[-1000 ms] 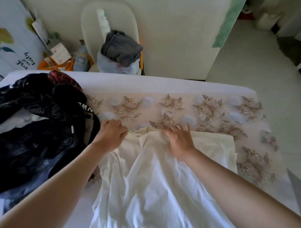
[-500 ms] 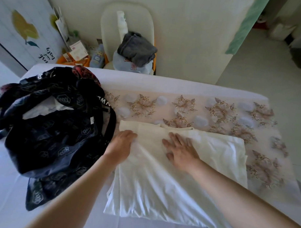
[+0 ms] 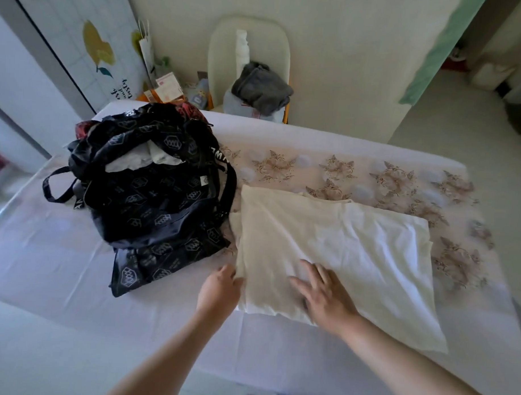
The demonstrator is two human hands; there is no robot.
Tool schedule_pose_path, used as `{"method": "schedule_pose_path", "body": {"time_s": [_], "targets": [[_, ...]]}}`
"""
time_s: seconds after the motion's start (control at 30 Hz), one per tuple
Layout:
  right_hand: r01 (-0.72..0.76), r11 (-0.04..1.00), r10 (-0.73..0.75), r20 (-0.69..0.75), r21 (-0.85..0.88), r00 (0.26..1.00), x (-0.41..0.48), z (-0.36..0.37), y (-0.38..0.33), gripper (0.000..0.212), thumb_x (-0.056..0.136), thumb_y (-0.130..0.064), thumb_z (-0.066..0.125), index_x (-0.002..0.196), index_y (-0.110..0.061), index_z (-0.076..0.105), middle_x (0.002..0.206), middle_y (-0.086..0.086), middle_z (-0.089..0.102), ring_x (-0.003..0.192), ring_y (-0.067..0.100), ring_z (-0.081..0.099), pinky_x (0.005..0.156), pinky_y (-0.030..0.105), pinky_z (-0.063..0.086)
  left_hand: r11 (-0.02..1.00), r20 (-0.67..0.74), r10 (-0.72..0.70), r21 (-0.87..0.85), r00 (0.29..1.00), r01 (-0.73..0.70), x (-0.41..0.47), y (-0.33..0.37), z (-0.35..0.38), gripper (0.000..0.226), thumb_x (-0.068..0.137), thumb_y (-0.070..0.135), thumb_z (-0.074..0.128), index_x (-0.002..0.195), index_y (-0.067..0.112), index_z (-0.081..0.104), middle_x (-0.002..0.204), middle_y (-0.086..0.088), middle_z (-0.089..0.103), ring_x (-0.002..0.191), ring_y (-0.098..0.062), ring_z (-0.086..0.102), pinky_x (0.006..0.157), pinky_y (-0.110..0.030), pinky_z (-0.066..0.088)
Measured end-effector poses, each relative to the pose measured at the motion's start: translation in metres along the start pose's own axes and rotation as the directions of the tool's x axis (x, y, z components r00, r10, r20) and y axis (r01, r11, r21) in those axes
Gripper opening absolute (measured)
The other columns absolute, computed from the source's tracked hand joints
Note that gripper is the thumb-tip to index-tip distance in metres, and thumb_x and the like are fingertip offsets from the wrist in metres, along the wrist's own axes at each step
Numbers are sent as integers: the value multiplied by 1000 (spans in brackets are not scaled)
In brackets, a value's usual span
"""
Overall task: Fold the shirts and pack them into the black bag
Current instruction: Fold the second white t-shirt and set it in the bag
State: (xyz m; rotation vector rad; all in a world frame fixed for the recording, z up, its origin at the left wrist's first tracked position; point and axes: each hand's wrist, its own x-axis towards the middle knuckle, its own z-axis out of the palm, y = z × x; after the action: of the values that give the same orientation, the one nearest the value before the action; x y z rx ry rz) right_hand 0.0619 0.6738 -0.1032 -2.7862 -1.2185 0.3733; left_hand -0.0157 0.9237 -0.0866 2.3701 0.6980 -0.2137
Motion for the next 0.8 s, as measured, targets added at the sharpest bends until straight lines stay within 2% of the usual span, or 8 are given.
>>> {"method": "schedule_pose_path", "body": {"time_s": [0.1, 0.17, 0.23, 0.37, 0.47, 0.6, 0.73, 0.8], "targets": [[69, 995, -68, 10, -69, 998, -1, -3, -9, 74, 61, -16, 82, 128, -36, 58, 133, 7, 48, 103, 26, 61, 80, 33, 55, 990, -231, 18, -134, 973, -51, -14, -1, -4, 21, 93, 16, 57, 73, 11, 50, 78, -1, 55, 72, -24, 50, 60, -36, 39], [58, 996, -54, 69, -69, 996, -2, -4, -14, 77, 69, -15, 78, 138, -37, 52, 146, 8, 43, 121, 27, 57, 93, 36, 53, 975, -308, -36, -221, 951, -35, -22, 0, -8, 20, 94, 16, 56, 75, 10, 54, 74, 1, 56, 69, -21, 50, 59, -38, 39], [18, 998, -11, 135, -53, 991, -5, -8, -19, 74, 89, -16, 61, 153, -37, 30, 162, 8, 21, 145, 29, 31, 113, 39, 35, 925, -314, -176, -376, 933, 48, -25, 2, -13, 22, 96, 19, 52, 74, 12, 55, 69, 0, 57, 67, -21, 51, 57, -34, 38], [-58, 998, 53, 164, 23, 985, -18, -8, -19, 72, 100, -24, 51, 158, -35, 10, 167, 1, 1, 153, 19, 6, 120, 32, 17, 748, -242, -350, -654, 905, 114, -28, 11, -17, 28, 101, 19, 37, 77, 8, 49, 72, -3, 56, 71, -24, 50, 61, -36, 38], [-73, 995, 60, 181, 66, 982, -28, -3, -18, 70, 99, -25, 54, 157, -33, 16, 167, -2, 0, 153, 14, 6, 120, 25, 9, 891, -269, -154, -454, 951, 16, -33, -3, -24, 24, 100, 25, 40, 80, 13, 41, 69, -1, 51, 64, -23, 46, 55, -37, 35], [-147, 981, 128, 147, 127, 981, -36, 6, -21, 65, 93, -34, 63, 153, -29, 35, 167, 0, 9, 153, 15, 11, 120, 25, 10, 943, -71, 11, -331, 997, -34, -31, -38, -32, 15, 83, 23, 72, 93, 23, 60, 80, 8, 62, 73, -14, 58, 59, -29, 44], [-174, 977, 156, 137, 125, 978, -39, 10, -27, 63, 95, -37, 58, 153, -29, 34, 167, -1, 4, 153, 15, 7, 120, 30, 15, 971, -239, -109, -233, 965, 52, -31, -61, -33, 10, 88, 22, 66, 80, 20, 71, 68, 5, 64, 70, -18, 60, 56, -28, 42], [-171, 977, 154, 136, 125, 979, -41, 12, -27, 61, 96, -34, 57, 153, -28, 35, 167, 0, 4, 153, 16, 8, 119, 30, 16, 976, -192, -160, -178, 968, 126, -32, -69, -30, 15, 93, 20, 58, 90, 16, 72, 71, -1, 65, 73, -24, 61, 58, -31, 45]]}}
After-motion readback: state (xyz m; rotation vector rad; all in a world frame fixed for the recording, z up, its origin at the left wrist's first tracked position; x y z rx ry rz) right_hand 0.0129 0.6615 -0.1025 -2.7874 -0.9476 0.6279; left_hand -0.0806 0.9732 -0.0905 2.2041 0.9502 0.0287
